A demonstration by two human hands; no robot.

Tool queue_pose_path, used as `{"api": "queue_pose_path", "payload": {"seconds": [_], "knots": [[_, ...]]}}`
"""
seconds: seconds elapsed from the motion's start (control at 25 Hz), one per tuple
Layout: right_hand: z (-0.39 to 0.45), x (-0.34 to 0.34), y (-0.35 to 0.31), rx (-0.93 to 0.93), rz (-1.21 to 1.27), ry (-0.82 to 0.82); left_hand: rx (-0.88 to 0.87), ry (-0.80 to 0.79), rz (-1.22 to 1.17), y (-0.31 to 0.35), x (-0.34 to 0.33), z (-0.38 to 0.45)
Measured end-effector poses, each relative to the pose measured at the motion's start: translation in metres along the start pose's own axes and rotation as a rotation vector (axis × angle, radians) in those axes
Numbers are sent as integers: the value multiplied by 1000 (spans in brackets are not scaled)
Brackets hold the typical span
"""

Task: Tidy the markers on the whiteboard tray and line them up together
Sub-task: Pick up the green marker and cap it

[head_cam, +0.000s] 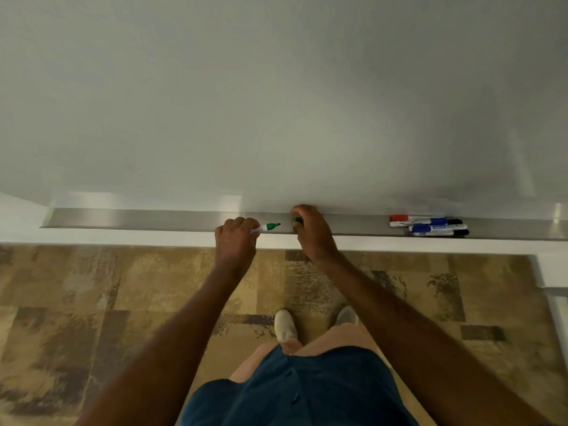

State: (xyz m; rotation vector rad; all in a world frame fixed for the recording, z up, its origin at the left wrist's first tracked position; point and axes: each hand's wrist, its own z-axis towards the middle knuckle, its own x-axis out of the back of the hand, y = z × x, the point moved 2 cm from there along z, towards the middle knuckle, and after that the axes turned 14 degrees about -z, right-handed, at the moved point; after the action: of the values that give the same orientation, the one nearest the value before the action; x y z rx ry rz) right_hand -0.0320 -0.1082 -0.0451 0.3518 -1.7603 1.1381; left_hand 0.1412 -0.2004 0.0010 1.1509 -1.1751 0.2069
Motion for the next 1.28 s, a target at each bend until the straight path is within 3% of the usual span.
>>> {"api": "queue_pose_path", "payload": {"seconds": [0.16, 0.24, 0.84, 1.28], "knots": [[-16, 26, -8, -597, 937, -58, -45, -52, -158, 15, -6, 2], [-24, 36, -12, -748, 1224, -86, -54, -77, -186, 23, -11, 1], [-60, 43, -18, -676, 1183, 83, -100, -53, -233, 39, -7, -19], [-64, 59, -14, -250, 559, -124, -187, -113, -129, 47, 0, -20]]}}
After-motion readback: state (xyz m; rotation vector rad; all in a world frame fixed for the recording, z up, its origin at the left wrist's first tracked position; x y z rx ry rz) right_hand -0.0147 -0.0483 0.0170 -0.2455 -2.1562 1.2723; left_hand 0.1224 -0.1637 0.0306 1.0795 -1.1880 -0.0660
